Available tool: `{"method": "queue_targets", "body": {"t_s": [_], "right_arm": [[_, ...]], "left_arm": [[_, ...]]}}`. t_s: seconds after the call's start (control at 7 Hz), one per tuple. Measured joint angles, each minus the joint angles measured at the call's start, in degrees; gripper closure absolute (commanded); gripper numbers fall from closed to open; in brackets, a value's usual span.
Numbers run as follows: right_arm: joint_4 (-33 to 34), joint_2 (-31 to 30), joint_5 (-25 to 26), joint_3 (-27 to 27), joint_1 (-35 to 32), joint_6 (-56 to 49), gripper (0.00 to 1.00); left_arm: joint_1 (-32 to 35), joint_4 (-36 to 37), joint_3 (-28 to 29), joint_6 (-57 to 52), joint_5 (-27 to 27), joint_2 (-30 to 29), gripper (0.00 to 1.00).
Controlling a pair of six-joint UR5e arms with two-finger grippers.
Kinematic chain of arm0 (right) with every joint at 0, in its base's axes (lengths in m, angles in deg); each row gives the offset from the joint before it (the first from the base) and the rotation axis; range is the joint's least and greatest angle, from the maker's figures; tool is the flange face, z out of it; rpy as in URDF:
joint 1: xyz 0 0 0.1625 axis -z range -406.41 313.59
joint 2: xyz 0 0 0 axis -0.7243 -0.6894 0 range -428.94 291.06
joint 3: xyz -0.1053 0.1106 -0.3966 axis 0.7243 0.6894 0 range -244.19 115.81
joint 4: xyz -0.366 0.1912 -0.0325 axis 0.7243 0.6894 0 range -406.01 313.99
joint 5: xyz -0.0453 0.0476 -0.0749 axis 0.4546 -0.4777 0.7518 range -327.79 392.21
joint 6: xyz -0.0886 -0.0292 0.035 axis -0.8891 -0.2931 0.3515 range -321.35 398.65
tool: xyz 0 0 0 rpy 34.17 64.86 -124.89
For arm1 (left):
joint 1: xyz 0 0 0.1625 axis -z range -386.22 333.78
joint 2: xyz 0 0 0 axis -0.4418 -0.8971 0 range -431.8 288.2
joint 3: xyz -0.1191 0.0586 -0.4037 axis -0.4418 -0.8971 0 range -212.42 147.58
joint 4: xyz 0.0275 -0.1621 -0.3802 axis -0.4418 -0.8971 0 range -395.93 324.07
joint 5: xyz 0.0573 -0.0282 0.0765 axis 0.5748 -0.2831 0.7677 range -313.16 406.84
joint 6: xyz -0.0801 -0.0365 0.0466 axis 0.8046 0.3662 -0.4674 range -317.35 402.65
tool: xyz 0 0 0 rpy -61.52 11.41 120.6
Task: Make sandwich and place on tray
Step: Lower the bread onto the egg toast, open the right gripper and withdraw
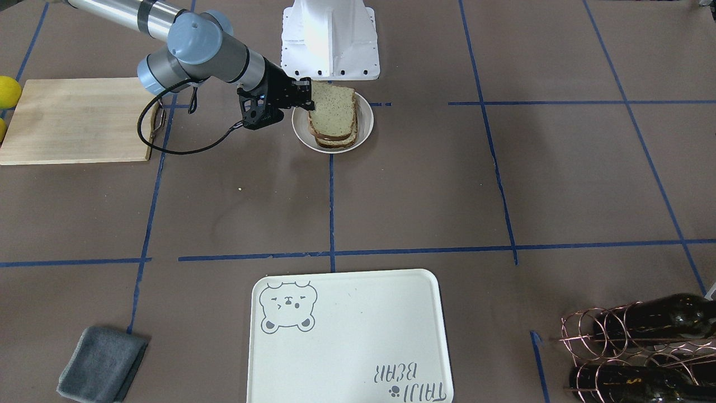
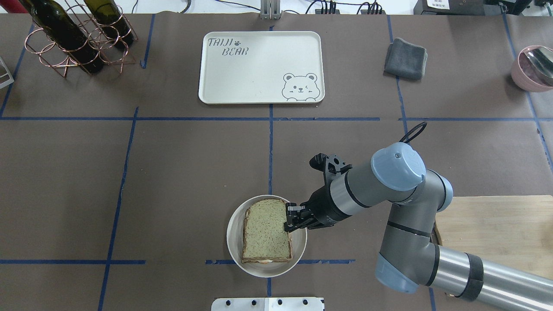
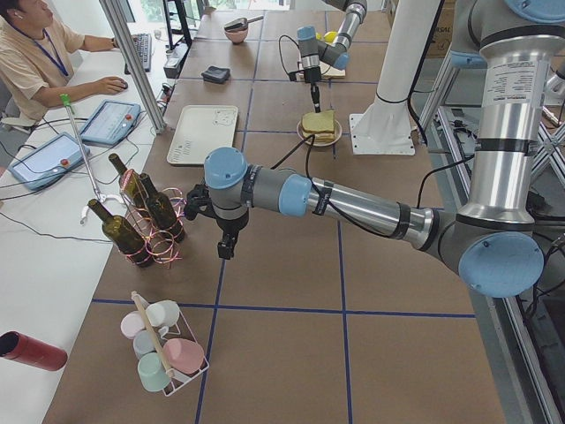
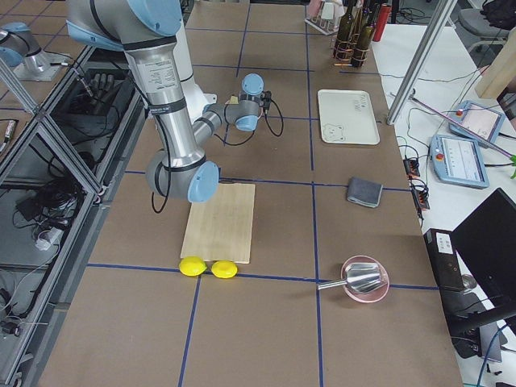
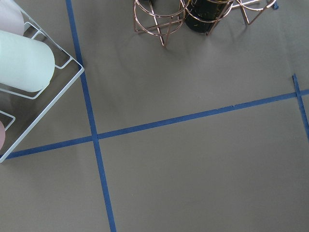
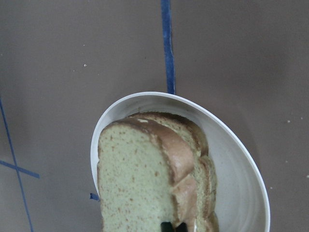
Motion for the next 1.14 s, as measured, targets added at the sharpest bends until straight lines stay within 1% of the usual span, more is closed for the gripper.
{"method": "queue_targets", "body": {"t_s": [0.29, 0.43, 0.57, 0.71, 0.86, 1.0, 1.14], "right_arm": [[-0.03, 0.06, 0.08, 0.31, 0.23, 0.06, 1.00], [-0.02, 0.07, 0.24, 0.33, 0.37, 0.08, 0.90], [0.01, 0.06, 0.37, 0.35, 0.45, 0.09, 0.58], [0.05, 0.02, 0.62, 0.35, 0.51, 0.09, 0.42], [0.07, 0.00, 1.07, 0.36, 0.59, 0.09, 0.29], [0.08, -0.01, 1.44, 0.36, 0.64, 0.09, 0.26], [0.08, -0.01, 1.69, 0.31, 0.66, 0.07, 0.26]], "left_arm": [[0.00, 0.00, -0.02, 0.00, 0.00, 0.00, 0.00], [0.00, 0.00, -0.01, 0.00, 0.00, 0.00, 0.00], [0.00, 0.00, 0.00, 0.00, 0.00, 0.00, 0.00], [0.00, 0.00, -0.01, 0.00, 0.00, 0.00, 0.00], [0.00, 0.00, 0.00, 0.00, 0.00, 0.00, 0.00], [0.00, 0.00, 0.02, -0.02, 0.00, 0.00, 0.00], [-0.06, 0.00, 0.03, -0.06, 0.00, 0.00, 0.00]]}}
